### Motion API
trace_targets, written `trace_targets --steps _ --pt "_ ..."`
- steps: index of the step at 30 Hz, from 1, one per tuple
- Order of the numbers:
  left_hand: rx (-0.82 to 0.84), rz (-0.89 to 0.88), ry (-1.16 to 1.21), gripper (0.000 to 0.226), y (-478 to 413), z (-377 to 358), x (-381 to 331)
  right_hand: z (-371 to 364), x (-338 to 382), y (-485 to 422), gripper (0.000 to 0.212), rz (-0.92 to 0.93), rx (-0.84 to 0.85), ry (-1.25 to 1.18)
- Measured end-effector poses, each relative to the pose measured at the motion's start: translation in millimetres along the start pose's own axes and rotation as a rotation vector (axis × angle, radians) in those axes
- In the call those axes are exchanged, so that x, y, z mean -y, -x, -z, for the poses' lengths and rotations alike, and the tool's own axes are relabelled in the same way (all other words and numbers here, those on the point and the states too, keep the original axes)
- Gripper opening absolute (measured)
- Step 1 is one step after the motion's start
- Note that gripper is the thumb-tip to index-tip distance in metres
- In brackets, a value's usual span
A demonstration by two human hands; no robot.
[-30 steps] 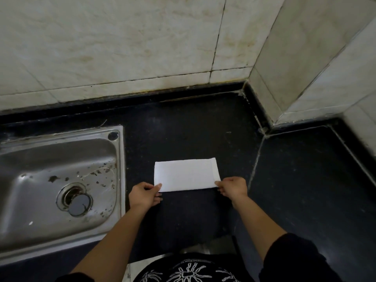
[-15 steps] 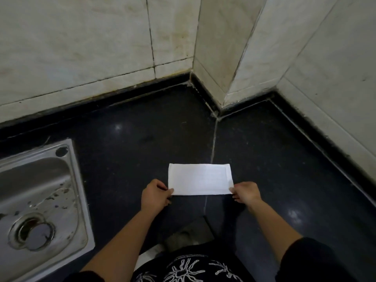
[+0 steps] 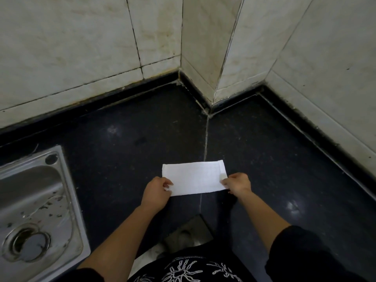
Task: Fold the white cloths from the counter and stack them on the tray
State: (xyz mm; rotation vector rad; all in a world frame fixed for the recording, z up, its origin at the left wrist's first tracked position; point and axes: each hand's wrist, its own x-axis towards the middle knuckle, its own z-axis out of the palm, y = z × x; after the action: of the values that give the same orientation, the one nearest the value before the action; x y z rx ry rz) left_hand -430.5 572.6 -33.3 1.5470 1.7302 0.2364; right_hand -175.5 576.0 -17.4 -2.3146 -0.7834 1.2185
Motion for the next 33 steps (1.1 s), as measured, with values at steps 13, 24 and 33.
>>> trace_targets --steps 13,24,33 --pt "0.126 0.195 0.362 0.030 -10 14 9 -37 53 37 0.019 0.258 0.286 -0.036" --pt "0.072 0.442 0.890 0.024 6 17 8 -102 65 53 0.025 0.301 0.289 0.283" --pt "0.004 0.430 0.785 0.021 4 14 4 -95 63 54 0.017 0.201 0.458 0.150"
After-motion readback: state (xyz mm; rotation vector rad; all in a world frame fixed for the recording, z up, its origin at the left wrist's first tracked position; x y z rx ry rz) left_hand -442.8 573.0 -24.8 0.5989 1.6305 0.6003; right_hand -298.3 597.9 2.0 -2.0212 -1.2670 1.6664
